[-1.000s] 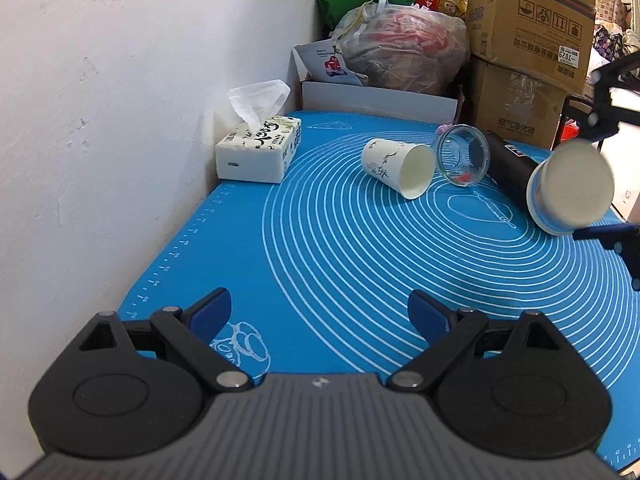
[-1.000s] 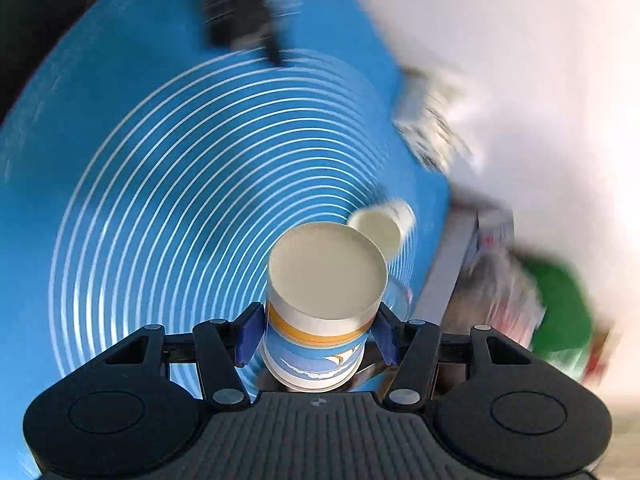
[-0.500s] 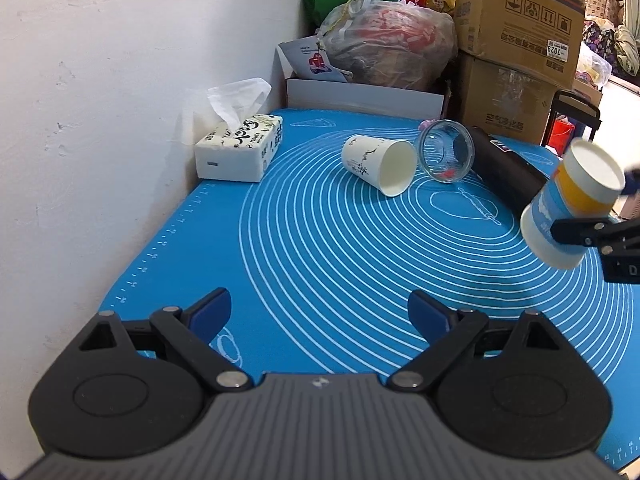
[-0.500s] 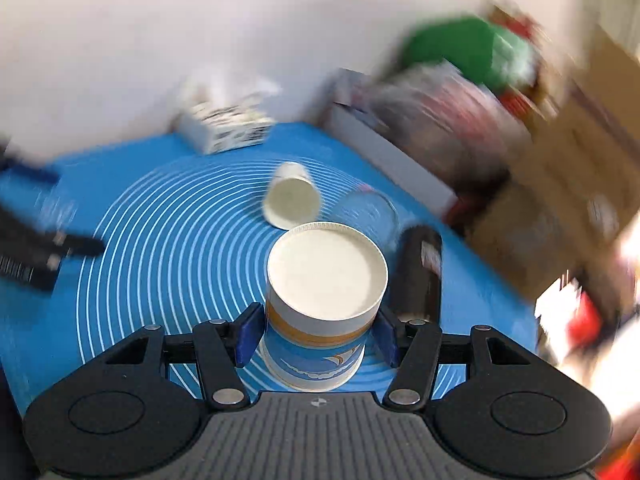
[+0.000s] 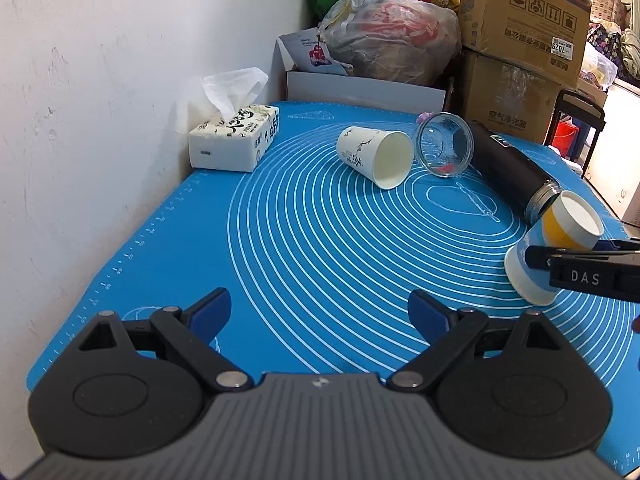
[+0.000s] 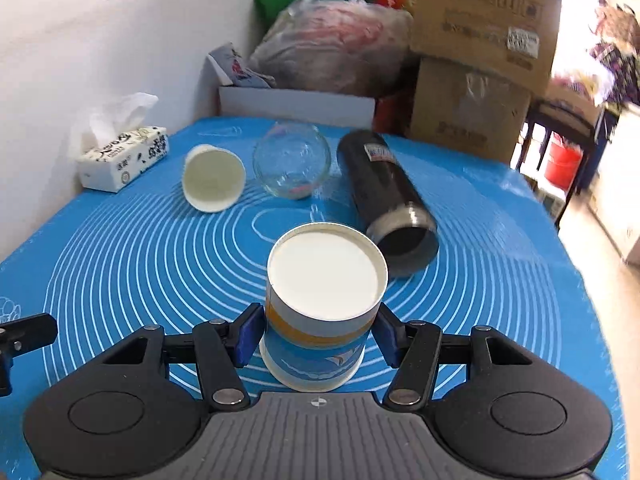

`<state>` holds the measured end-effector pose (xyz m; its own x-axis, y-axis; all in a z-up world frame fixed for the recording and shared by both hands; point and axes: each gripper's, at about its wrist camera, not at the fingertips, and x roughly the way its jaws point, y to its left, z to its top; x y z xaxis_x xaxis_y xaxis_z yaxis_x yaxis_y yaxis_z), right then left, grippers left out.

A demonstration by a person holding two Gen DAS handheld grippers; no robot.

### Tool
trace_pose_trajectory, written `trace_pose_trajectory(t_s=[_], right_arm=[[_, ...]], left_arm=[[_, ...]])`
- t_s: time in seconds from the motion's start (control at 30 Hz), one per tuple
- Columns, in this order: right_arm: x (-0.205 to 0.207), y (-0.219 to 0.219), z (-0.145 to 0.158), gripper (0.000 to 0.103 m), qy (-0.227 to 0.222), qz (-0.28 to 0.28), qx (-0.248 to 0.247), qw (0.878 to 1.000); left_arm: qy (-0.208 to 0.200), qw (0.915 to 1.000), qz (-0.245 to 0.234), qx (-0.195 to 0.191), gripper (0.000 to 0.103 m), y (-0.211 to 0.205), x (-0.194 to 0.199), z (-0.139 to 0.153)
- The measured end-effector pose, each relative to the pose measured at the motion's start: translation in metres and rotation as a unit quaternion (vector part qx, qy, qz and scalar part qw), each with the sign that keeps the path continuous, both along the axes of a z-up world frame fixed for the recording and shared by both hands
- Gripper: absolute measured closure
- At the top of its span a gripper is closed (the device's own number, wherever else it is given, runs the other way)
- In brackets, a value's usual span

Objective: Flip cup upside down
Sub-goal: 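Rotate the held cup with the right gripper and lower it onto the mat, then open the right gripper and withdraw it from the cup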

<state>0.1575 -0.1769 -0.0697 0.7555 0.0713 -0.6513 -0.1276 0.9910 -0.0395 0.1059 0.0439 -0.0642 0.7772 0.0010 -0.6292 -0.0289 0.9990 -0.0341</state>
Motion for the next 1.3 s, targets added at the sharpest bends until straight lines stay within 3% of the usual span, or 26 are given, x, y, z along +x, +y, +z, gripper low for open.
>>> trace_pose_trajectory(t_s=[0.47, 0.6, 0.67, 0.8, 0.93, 1.3], right_arm=[[-0.002, 0.000, -0.009, 0.046, -0.020, -0.009, 0.008, 1.000], [-0.003, 0.000, -0.010, 0.036, -0.023, -0.007, 0.005, 1.000], [-0.003, 0.000, -0.010, 0.025, -0.021, -0.006, 0.002, 1.000], [-0.008, 0.000, -0.004, 0.019, -0.021, -0.001, 0.004, 1.000], [-0.022, 0.000, 0.008, 0.006, -0.031, -0.002, -0.003, 1.000], [-0.093, -0.022, 0.040, 0.002, -0.054, -0.026, 0.022, 0.998]], left_arm=[[0.000, 1.0000, 0.005, 0.004, 0.009, -0.001, 0.000, -0.001], [-0.001, 1.0000, 0.005, 0.004, 0.009, -0.002, 0.000, 0.000], [0.000, 1.0000, 0.005, 0.004, 0.009, -0.002, 0.000, 0.000], [-0.003, 1.0000, 0.005, 0.003, 0.009, -0.003, -0.001, 0.003], [-0.009, 1.0000, 0.004, -0.002, 0.009, -0.007, -0.007, 0.011], [-0.019, 0.9995, -0.023, 0.004, 0.009, -0.022, -0.040, 0.029]])
